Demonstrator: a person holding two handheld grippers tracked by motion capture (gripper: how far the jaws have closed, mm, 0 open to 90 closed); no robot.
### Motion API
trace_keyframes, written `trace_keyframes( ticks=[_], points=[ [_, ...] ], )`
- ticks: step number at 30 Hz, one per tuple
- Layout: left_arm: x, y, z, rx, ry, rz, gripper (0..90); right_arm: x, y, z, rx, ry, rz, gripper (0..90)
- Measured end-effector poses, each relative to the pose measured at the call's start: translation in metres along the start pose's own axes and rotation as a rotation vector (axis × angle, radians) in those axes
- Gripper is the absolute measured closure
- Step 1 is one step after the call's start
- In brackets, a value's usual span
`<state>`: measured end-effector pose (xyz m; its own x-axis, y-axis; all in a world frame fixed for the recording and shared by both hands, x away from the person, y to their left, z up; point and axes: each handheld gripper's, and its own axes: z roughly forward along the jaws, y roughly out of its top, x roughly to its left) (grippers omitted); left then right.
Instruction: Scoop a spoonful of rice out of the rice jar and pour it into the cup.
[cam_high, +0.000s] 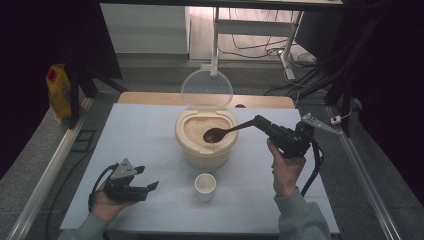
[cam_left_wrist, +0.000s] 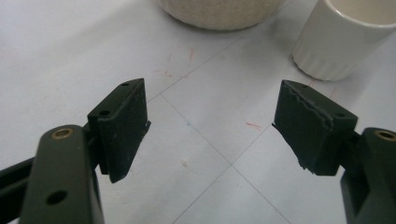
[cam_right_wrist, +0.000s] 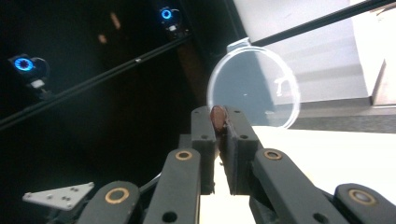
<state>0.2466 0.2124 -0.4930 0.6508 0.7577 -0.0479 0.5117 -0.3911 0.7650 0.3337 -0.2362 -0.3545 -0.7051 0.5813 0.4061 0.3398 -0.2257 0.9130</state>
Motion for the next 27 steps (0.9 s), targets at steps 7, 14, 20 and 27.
trace_keyframes(
  ticks=[7, 14, 20, 27],
  points=[
    [0.001, 0.0, 0.001, 0.008, -0.001, 0.001, 24.9, -0.006, 0.007, 0.004, 0.002, -0.049, -0.024, 83.3],
    [0.001, -0.001, 0.002, 0.016, -0.004, 0.002, 24.6, -0.008, 0.009, 0.009, 0.022, -0.092, -0.059, 83.3],
    [0.001, -0.001, 0.003, 0.022, -0.004, 0.004, 24.4, -0.009, 0.009, 0.011, 0.026, -0.125, -0.088, 83.3],
    [0.001, -0.001, 0.003, 0.025, -0.002, 0.003, 24.3, -0.011, 0.008, 0.017, 0.038, -0.169, -0.133, 83.3]
  ],
)
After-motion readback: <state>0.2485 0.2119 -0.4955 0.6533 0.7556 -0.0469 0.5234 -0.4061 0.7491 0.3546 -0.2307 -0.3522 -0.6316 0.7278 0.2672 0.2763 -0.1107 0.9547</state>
